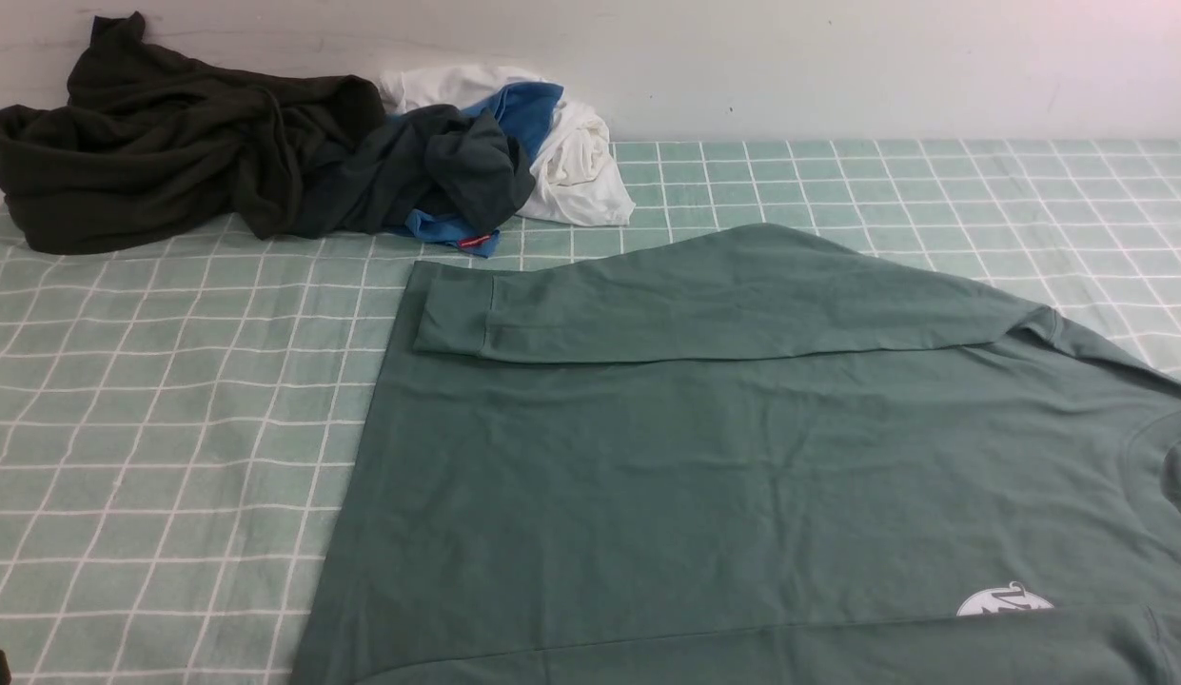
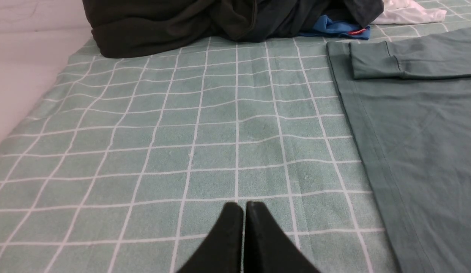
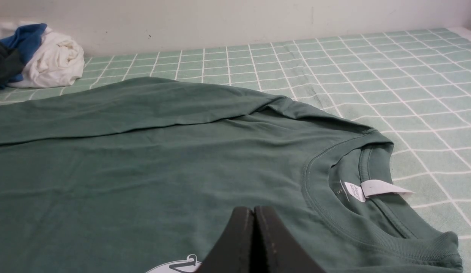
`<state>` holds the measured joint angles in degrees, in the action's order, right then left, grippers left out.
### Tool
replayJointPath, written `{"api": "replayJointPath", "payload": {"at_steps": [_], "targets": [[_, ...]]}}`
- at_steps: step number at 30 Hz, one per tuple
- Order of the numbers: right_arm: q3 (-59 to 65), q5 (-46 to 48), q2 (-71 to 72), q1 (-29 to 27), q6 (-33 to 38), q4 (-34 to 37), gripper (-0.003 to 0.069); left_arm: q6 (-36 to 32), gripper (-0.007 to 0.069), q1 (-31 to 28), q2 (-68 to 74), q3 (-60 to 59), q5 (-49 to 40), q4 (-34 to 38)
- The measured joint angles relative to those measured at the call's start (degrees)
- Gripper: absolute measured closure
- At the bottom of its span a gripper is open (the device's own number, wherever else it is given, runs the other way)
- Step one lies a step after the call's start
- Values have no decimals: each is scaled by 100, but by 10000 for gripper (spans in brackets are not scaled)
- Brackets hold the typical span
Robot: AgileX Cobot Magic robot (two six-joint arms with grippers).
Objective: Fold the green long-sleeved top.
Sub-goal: Use the left arm to clamp the cuff closest to it
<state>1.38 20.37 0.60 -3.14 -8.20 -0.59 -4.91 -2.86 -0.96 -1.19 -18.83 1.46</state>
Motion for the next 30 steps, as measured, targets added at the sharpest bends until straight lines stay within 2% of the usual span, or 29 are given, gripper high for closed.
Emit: {"api": "replayJointPath", "payload": {"at_steps": [26,30], "targets": [[0,0,0,0,0,-12,673,27,627,0,0,0,0,-146],[0,0,0,0,-6,99,673,350,627,0,0,0,0,255]]}}
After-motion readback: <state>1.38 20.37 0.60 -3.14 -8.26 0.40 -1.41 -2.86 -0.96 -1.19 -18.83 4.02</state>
